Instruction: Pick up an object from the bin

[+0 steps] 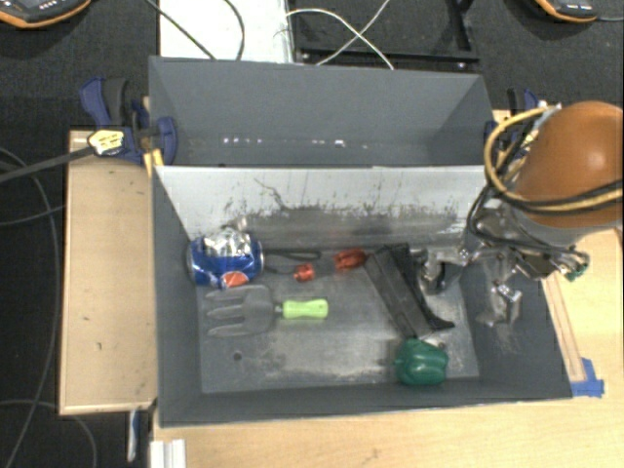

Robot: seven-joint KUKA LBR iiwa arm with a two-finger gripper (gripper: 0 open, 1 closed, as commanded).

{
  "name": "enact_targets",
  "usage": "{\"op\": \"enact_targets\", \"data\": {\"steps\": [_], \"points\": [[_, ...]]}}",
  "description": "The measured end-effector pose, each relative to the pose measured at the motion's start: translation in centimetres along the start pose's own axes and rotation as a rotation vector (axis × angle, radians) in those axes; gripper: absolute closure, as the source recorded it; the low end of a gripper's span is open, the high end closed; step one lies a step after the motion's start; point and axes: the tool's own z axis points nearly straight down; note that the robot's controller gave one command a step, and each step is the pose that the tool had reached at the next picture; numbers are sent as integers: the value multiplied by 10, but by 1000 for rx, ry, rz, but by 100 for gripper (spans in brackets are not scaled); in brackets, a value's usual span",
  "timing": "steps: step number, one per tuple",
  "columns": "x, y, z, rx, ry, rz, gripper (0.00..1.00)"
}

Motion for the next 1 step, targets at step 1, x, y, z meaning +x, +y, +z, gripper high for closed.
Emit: {"op": "enact_targets", "data": {"steps": [1], "points": [[31,11,72,-1,-3,-327,0]]}}
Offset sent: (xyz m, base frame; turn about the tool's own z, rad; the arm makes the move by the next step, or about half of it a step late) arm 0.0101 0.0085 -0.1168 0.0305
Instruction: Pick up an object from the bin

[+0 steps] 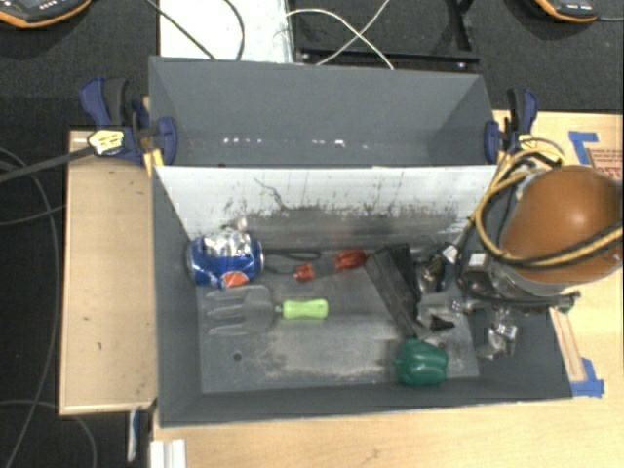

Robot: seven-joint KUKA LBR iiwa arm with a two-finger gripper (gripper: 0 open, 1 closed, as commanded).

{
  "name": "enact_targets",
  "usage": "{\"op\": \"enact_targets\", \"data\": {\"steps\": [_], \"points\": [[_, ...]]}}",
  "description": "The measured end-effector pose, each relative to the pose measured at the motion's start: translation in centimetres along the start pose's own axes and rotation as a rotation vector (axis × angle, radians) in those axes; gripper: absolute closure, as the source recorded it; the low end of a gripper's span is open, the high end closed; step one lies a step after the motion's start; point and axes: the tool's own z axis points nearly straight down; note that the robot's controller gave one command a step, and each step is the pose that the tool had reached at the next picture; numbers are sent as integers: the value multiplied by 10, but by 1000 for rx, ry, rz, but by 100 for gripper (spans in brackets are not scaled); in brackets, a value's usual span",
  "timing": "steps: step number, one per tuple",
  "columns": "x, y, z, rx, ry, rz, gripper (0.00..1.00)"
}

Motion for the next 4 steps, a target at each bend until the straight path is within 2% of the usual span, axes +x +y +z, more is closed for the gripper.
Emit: {"op": "enact_targets", "data": {"steps": [1,3,4], "points": [[-36,-26,36,7,0,358,0],[-37,-29,35,13,-6,337,0],[1,-12,40,26,-15,209,0]]}}
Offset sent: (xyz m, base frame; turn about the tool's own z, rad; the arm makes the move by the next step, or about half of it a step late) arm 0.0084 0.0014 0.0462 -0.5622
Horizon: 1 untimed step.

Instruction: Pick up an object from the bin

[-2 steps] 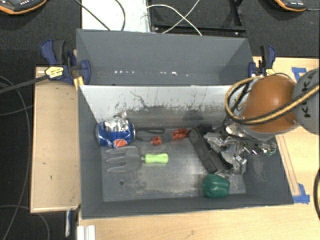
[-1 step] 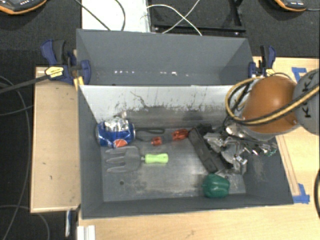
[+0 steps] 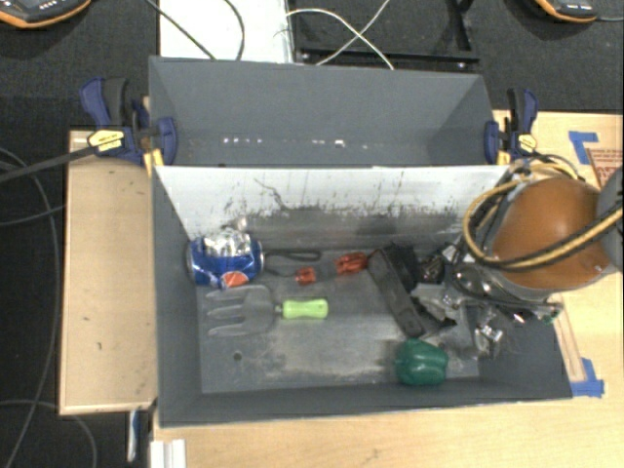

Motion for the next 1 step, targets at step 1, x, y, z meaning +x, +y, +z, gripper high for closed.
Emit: {"op": "enact_targets", "data": {"steps": [1], "points": [[-41,13,-62,-6,3,52,0]]}}
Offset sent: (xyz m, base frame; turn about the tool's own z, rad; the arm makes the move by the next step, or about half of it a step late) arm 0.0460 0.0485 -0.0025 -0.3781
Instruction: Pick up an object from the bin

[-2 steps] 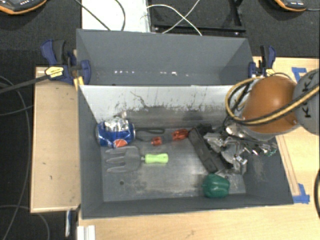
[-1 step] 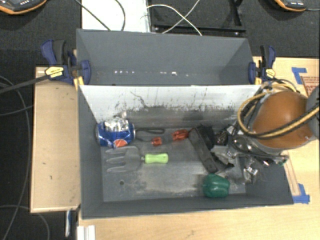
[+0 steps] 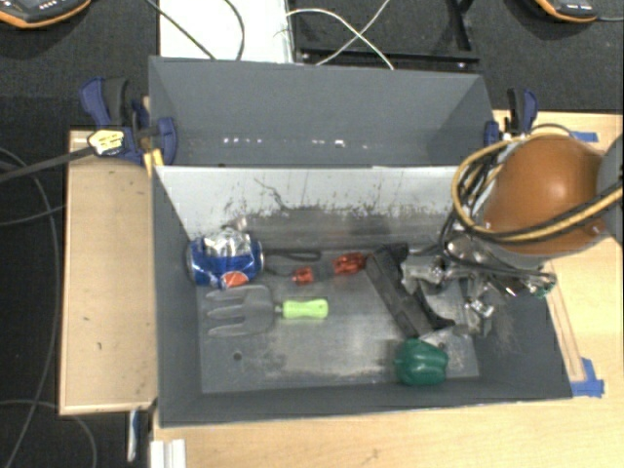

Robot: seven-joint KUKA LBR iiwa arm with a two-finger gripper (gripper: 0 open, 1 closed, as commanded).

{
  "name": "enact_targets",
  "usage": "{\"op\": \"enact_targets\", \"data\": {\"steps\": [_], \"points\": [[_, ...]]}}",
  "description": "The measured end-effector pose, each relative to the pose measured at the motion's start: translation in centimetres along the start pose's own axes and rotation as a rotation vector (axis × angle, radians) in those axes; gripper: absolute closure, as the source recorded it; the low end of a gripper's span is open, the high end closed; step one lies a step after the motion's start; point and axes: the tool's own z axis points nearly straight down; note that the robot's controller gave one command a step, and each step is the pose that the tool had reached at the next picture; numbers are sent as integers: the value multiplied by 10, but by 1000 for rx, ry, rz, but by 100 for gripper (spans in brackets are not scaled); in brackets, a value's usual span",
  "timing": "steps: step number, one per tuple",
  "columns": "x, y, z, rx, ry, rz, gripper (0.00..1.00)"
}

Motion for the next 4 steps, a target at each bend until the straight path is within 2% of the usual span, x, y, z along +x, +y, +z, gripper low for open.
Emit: {"op": "enact_targets", "data": {"steps": [1,2,3,4], "points": [[-23,-12,49,13,-5,-348,0],[-104,96,69,-2,-2,-210,100],[-104,96,69,-1,-2,-210,100],[-133,103,-63,-7,0,-249,100]]}}
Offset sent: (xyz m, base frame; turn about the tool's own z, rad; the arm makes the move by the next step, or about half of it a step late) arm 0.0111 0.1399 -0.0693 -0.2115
